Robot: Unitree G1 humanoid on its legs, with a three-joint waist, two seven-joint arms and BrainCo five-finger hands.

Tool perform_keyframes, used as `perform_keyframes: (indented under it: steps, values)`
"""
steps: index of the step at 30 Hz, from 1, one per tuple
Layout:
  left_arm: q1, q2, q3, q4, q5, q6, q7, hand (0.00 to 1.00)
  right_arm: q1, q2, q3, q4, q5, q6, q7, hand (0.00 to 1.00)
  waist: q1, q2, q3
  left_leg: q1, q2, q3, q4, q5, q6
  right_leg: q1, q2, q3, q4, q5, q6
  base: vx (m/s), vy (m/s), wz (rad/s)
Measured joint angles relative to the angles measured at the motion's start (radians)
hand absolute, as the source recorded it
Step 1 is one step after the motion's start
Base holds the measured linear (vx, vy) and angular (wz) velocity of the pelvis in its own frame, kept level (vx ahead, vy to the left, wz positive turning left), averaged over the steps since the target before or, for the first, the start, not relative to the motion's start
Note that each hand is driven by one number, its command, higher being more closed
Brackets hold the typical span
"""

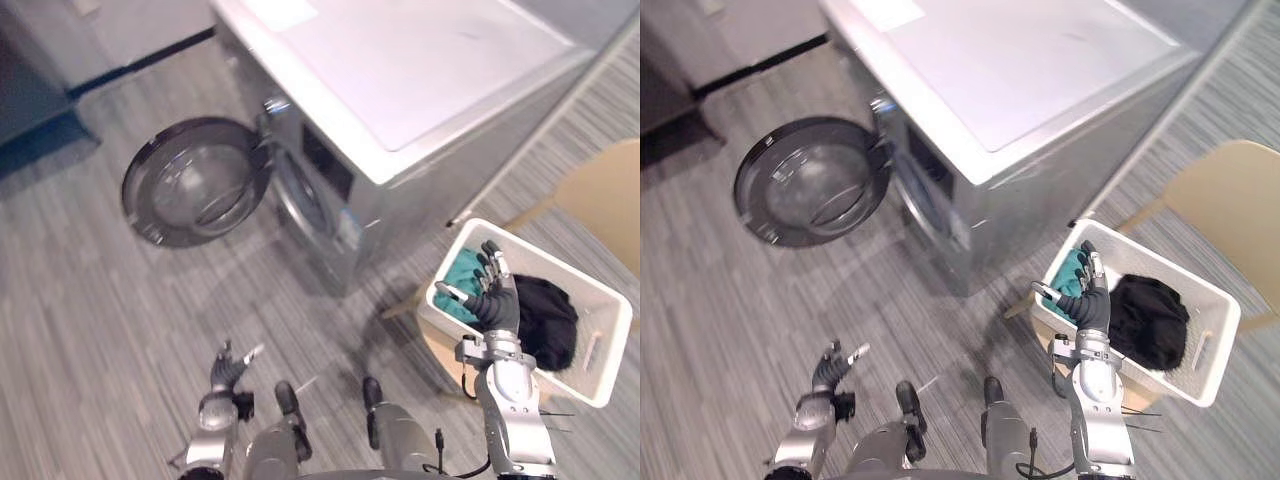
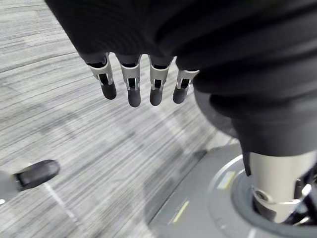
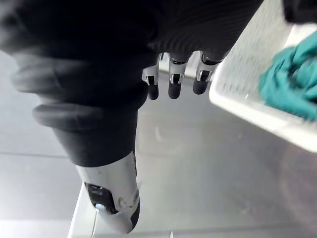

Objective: Pick up the laundry basket with both hands and put the clothes into the washing machine.

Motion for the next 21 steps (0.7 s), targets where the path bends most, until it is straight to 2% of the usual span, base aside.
perform_keyframes:
  steps: [1,3,5,6,7,8,9,10,12,13,14,15,16,17,19,20,21]
  values:
    - [0.004,0.007,0.005,0.023,0.014,0.0,-0.002,0.0,0.001,-0.01,-0.001,0.009,-0.029,0.005,0.0,0.0,-0.001,0.006,-0.008,0.017,0.023,0.019,0.019,-0.008,-0.011,0.023,0.001,-0.066,-0.012,0.02,0.021,0.15,-0.062,-0.88]
    - [0.008,0.011,0.018,0.059,0.042,0.0,-0.003,0.0,-0.002,-0.018,0.004,0.011,-0.064,0.004,0.003,0.0,0.001,0.016,-0.021,0.036,0.06,0.038,0.046,-0.018,-0.025,0.035,0.048,-0.027,-0.035,0.032,0.038,0.17,-0.154,-0.87]
    - [0.007,0.011,0.045,0.096,0.07,0.001,-0.005,0.0,-0.009,-0.027,0.025,0.04,-0.096,0.004,0.004,0.0,0.002,0.016,-0.022,0.028,0.129,0.033,0.194,-0.042,-0.034,0.051,0.082,0.017,-0.045,0.026,0.03,0.18,-0.206,-1.0]
    - [0.012,0.009,0.046,0.116,0.08,0.002,-0.006,0.0,0.0,-0.043,0.056,0.049,-0.114,0.005,0.005,0.0,0.007,0.019,-0.02,0.009,0.195,0.014,0.369,-0.047,-0.009,0.081,0.103,0.054,-0.048,0.015,0.017,0.15,-0.183,-1.04]
    - [0.019,0.005,0.052,0.122,0.081,0.0,-0.008,0.0,0.011,-0.057,0.081,0.054,-0.128,0.005,0.006,0.0,0.009,0.026,-0.021,-0.015,0.237,-0.032,0.496,-0.029,0.062,0.104,0.122,0.087,-0.049,0.006,0.009,0.23,-0.131,-1.43]
    - [0.03,0.003,0.066,0.129,0.091,0.0,-0.009,0.0,0.014,-0.073,0.123,0.075,-0.148,0.006,0.013,0.0,0.025,0.028,-0.023,-0.09,0.253,-0.188,0.673,0.004,0.117,0.137,0.135,0.155,-0.065,-0.003,-0.005,0.17,-0.053,-1.12]
    - [0.03,0.002,0.065,0.131,0.094,0.0,-0.009,0.0,0.014,-0.074,0.131,0.077,-0.151,0.006,0.015,0.0,0.026,0.028,-0.023,-0.105,0.241,-0.221,0.699,-0.019,0.1,0.139,0.137,0.168,-0.068,-0.004,-0.007,0.18,0.054,-1.26]
    - [0.028,-0.003,0.064,0.135,0.097,-0.002,-0.009,0.0,0.006,-0.082,0.146,0.096,-0.153,0.006,0.025,0.0,0.03,0.033,-0.023,-0.166,0.181,-0.333,0.761,-0.11,0.064,0.151,0.136,0.22,-0.082,-0.012,-0.02,0.15,0.062,-0.93]
    - [0.032,0.002,0.063,0.15,0.096,-0.001,-0.006,0.0,-0.001,-0.101,0.164,0.146,-0.185,0.011,0.042,0.0,0.053,0.031,-0.021,-0.212,0.079,-0.434,0.715,-0.186,0.054,0.185,0.135,0.296,-0.098,-0.011,-0.017,0.2,0.079,-1.16]
    - [0.035,0.002,0.061,0.151,0.096,-0.001,-0.003,0.0,-0.006,-0.104,0.18,0.162,-0.192,0.015,0.046,0.0,0.058,0.028,-0.019,-0.218,0.046,-0.47,0.645,-0.187,0.055,0.197,0.136,0.32,-0.101,-0.004,-0.006,0.21,0.147,-1.13]
    - [0.042,0.0,0.059,0.151,0.096,-0.002,-0.001,0.0,-0.042,-0.128,0.22,0.197,-0.213,0.016,0.048,0.0,0.06,0.032,-0.018,-0.222,-0.005,-0.537,0.485,-0.182,0.047,0.202,0.137,0.353,-0.1,-0.001,0.006,0.14,0.119,-0.8]
    - [0.042,-0.001,0.058,0.152,0.095,-0.001,-0.001,0.0,-0.053,-0.133,0.226,0.205,-0.216,0.016,0.048,0.0,0.06,0.032,-0.018,-0.22,-0.014,-0.552,0.451,-0.179,0.042,0.201,0.137,0.358,-0.101,-0.001,0.007,0.17,0.236,-0.96]
    - [0.046,-0.001,0.048,0.152,0.095,-0.002,-0.001,0.0,-0.099,-0.16,0.271,0.233,-0.231,0.016,0.05,0.0,0.064,0.055,-0.016,-0.206,-0.04,-0.603,0.306,-0.13,-0.009,0.2,0.15,0.378,-0.101,0.003,0.025,0.1,0.198,-0.96]
    - [0.038,0.004,0.034,0.158,0.094,-0.006,-0.002,0.0,-0.138,-0.186,0.31,0.245,-0.246,0.012,0.052,0.0,0.074,0.079,0.004,-0.197,-0.038,-0.621,0.269,-0.054,0.012,0.199,0.169,0.4,-0.101,-0.005,0.056,0.1,0.246,-0.93]
    - [0.002,0.028,0.029,0.166,0.093,-0.02,-0.001,0.0,-0.175,-0.206,0.357,0.263,-0.267,0.01,0.072,0.0,0.074,0.054,0.026,-0.21,-0.066,-0.607,0.258,-0.058,0.016,0.182,0.132,0.396,-0.105,-0.002,0.083,0.04,0.185,-0.24]
    - [-0.024,0.038,0.022,0.164,0.093,-0.021,0.0,0.0,-0.204,-0.219,0.382,0.272,-0.27,0.009,0.073,0.0,0.077,0.037,0.032,-0.242,-0.085,-0.601,0.255,-0.051,0.031,0.148,0.112,0.394,-0.106,0.002,0.095,0.04,0.19,0.1]
    - [-0.044,0.043,0.022,0.162,0.093,-0.022,0.0,0.0,-0.25,-0.228,0.405,0.295,-0.274,0.007,0.077,0.0,0.078,0.031,0.051,-0.258,-0.096,-0.593,0.253,-0.047,0.043,0.131,0.099,0.394,-0.104,0.005,0.099,0.0,0.198,0.1]
